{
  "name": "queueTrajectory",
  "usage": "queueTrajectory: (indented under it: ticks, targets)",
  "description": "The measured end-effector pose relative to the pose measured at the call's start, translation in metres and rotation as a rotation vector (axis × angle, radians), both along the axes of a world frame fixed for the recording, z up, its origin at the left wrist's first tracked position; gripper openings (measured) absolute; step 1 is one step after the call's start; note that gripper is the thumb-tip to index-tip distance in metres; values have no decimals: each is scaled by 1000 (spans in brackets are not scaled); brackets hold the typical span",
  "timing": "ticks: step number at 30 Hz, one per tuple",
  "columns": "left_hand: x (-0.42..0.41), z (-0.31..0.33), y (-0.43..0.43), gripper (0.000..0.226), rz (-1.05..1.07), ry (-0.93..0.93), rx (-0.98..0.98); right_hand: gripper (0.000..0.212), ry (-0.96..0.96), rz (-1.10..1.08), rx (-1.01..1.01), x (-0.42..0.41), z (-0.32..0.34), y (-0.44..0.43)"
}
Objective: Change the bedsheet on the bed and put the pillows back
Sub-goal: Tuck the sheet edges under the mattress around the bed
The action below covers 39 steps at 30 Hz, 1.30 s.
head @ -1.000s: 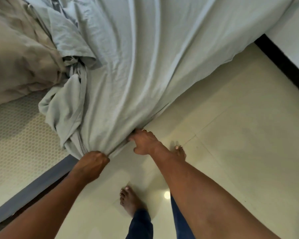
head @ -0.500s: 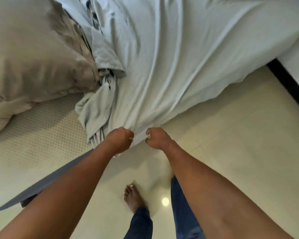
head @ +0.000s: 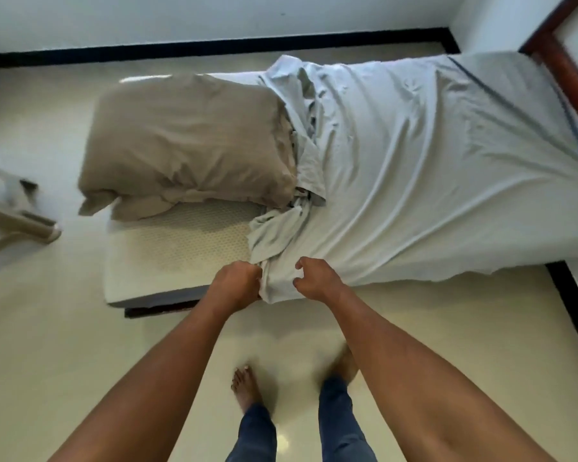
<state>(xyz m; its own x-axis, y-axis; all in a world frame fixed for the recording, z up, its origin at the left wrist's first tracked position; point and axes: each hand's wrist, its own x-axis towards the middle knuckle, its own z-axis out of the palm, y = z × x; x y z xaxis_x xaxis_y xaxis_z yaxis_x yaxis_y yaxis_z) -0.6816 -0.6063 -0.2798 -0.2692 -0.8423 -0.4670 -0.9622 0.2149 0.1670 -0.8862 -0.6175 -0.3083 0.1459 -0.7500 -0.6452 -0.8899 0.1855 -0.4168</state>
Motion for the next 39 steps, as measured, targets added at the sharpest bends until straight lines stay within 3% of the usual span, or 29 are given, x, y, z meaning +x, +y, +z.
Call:
queueTrajectory:
  ticks: [8, 21, 31, 39]
  targets:
    - [165, 62, 64, 24, 224, -61, -39, 53, -9, 267, -86, 162, 78, 6]
    - [394, 130, 62, 30, 298, -84, -175, 53, -30, 333, -163, 389, 128, -12]
    - [561, 152, -47, 36, 265, -70, -235, 50, -44, 346, -196, 561, 123, -130]
    - [707, 192, -199, 41, 217, -157, -231, 53, -58, 410, -276, 708, 166, -262]
